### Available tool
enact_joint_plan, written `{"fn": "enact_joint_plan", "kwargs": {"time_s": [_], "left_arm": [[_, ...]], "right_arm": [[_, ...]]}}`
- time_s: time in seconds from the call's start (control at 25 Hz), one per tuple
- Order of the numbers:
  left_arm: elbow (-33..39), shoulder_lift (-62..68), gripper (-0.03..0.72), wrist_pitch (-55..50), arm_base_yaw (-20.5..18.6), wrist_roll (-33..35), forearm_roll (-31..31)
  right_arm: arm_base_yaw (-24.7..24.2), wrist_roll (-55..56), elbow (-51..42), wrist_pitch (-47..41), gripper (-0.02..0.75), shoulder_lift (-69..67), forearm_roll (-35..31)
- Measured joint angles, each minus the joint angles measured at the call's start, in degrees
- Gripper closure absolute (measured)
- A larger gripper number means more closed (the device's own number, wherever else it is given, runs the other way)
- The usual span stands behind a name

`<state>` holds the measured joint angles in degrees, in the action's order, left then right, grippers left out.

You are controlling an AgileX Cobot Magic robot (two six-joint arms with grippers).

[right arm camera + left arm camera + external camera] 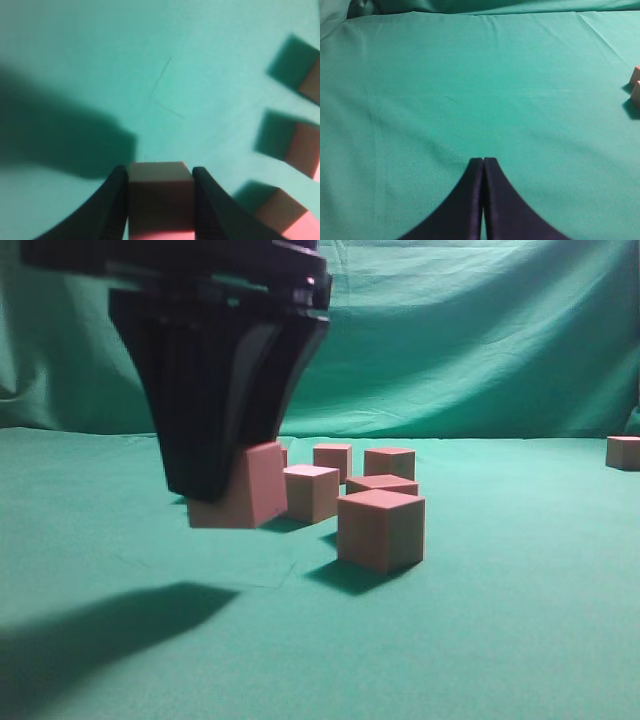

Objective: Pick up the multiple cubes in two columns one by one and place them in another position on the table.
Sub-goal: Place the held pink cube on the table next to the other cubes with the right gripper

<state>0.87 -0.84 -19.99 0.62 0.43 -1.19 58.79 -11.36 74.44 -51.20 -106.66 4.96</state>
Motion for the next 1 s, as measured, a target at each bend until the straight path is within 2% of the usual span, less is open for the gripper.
{"fn": "enact_joint_plan", "kwargs": {"time_s": [0.2, 0.44, 1.0], "left_arm": [[0.00, 0.00, 0.688, 0.00, 0.00, 0.00, 0.00], [0.00, 0.00, 0.688, 0.00, 0.00, 0.00, 0.00], [0.00, 0.00, 0.688, 0.00, 0.00, 0.00, 0.00]], "right_arm": [[-1.47, -0.09, 0.00, 0.98, 0.454, -1.54, -0.49], [-2.86, -2.64, 0.00, 2.17, 0.454, -2.23, -4.12], [-2.86, -7.03, 0.00, 1.60, 0.454, -3.69, -4.03]]}}
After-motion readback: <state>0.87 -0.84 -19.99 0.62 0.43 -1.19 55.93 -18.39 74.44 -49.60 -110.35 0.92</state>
